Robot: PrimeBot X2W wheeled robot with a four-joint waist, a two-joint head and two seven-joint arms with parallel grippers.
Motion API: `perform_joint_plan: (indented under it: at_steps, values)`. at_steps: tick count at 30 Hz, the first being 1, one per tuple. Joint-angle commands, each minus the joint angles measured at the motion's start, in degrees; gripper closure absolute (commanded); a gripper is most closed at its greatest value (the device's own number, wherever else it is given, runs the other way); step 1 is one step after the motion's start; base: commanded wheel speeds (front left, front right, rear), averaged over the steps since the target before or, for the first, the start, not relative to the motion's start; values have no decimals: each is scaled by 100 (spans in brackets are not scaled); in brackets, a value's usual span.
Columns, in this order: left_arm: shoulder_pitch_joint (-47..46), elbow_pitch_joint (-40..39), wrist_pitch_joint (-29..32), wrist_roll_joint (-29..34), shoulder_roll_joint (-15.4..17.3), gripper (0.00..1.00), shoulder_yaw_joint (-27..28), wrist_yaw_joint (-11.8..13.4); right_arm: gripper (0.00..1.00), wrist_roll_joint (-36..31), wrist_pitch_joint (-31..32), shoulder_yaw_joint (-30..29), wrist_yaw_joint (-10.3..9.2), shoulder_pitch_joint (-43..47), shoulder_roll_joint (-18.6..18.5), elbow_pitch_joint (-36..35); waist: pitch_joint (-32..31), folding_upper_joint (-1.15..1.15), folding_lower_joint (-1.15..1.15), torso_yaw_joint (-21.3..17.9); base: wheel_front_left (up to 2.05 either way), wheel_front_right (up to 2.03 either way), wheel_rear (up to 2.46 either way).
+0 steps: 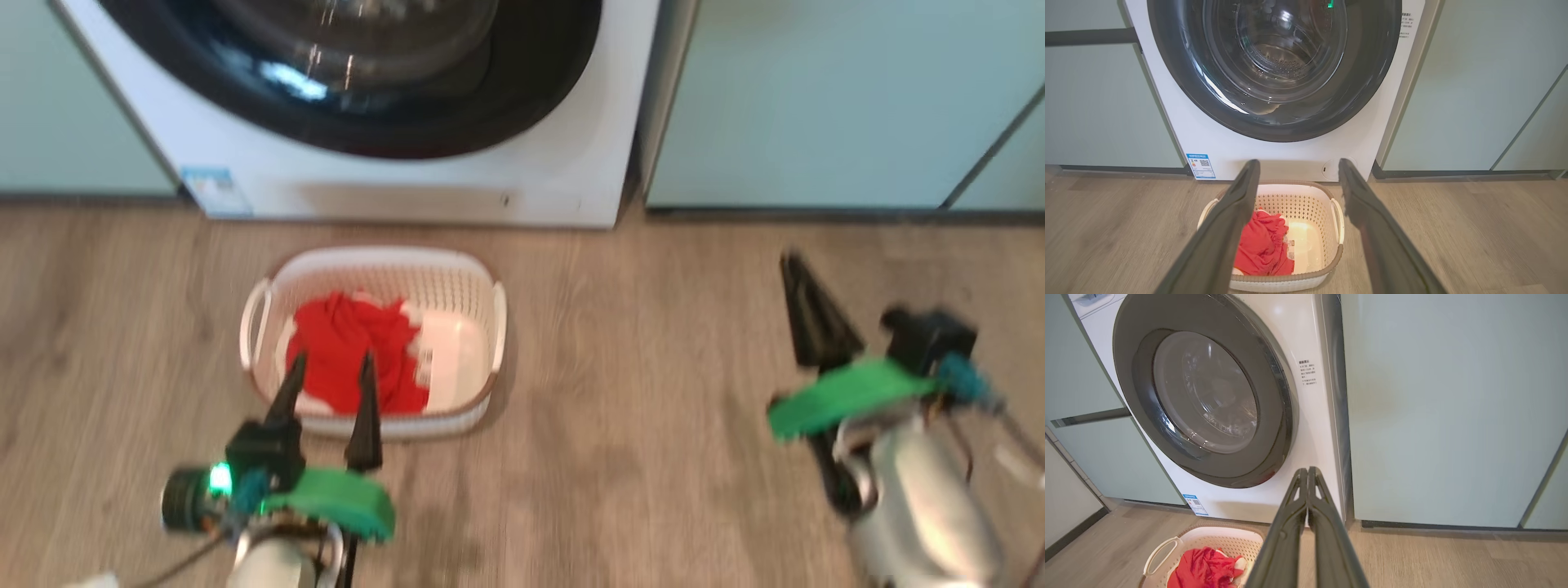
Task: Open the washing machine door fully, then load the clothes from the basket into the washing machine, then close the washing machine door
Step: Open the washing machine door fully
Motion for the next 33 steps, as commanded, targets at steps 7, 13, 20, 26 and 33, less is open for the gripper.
perform_joint_plan:
  at_steps: [7, 13, 20, 26, 33]
  values:
    - [-1070, -386, -72, 71, 37, 0, -93, 2, 100, 976, 28, 88, -1, -1816, -470, 69, 1293, 0, 0, 529, 0, 0, 0]
    - [-1532, -492, -72, -28, 37, 0, -285, 87, 100, 2087, 603, 10, -1, -2979, -797, 133, 1876, 0, 0, 756, 0, 0, 0]
    - [-1864, -604, -72, -150, 37, 0, -485, 211, 100, 3265, 1557, -131, -1, -4505, -1103, 462, 2441, 0, 0, 991, 0, 0, 0]
    - [-1951, -630, -72, -173, 37, 0, -655, 240, 100, 3767, 2125, -247, -1, -5599, -1189, 1081, 2708, 0, 0, 1163, 0, 0, 0]
    - [-2083, -650, -72, -179, 37, 0, -826, 316, 100, 4147, 2619, -323, -1, -6646, -1104, 1875, 2894, 0, 0, 1324, 0, 0, 0]
